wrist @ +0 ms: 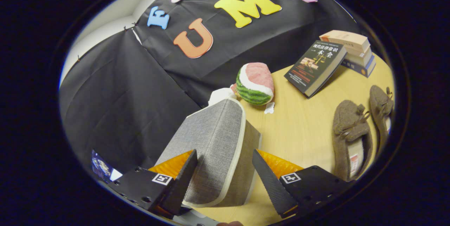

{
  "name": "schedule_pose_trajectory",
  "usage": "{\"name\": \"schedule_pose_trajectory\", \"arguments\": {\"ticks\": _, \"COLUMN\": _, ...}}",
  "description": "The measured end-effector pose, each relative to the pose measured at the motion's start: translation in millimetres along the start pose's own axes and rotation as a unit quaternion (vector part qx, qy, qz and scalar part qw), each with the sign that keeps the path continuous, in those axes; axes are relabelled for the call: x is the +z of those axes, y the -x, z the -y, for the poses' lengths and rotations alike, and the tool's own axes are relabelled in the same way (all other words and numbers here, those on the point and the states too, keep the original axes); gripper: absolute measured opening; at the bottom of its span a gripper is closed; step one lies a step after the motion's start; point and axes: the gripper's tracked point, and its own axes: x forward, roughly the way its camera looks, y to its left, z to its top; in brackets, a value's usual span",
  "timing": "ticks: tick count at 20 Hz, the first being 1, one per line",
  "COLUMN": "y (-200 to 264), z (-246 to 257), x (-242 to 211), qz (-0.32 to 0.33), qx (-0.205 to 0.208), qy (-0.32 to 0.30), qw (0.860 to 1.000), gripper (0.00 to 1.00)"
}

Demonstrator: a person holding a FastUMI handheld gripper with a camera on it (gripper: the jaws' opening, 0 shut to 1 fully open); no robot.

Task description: Open the storage box then place both shoes into the box .Put the left shoe in first, then the right shoe, with the right side of both shoes facing outward in a uniform manner.

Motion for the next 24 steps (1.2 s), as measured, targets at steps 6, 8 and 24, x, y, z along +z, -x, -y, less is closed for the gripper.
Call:
{"name": "schedule_pose_trajectory", "arguments": {"ticks": 6, "y": -12.3, "z": -8.2, "x": -10.7, "qz": -0.032, "qx": 0.047, "qy": -0.095, "qw": 0.994, "gripper": 0.94}}
{"name": "schedule_pose_trajectory", "arguments": {"ticks": 8, "y": -10.3, "z": -10.8, "x": -10.9, "qz": -0.043, "qx": 0.055, "qy": -0.107, "qw": 0.992, "gripper": 0.75}}
{"name": "schedule_pose_trajectory", "arguments": {"ticks": 24, "y": 34.4, "z": -141.5, "x": 72.9, "qz": -0.004, "qx": 0.1, "qy": 0.018, "qw": 0.995, "gripper": 0.0}}
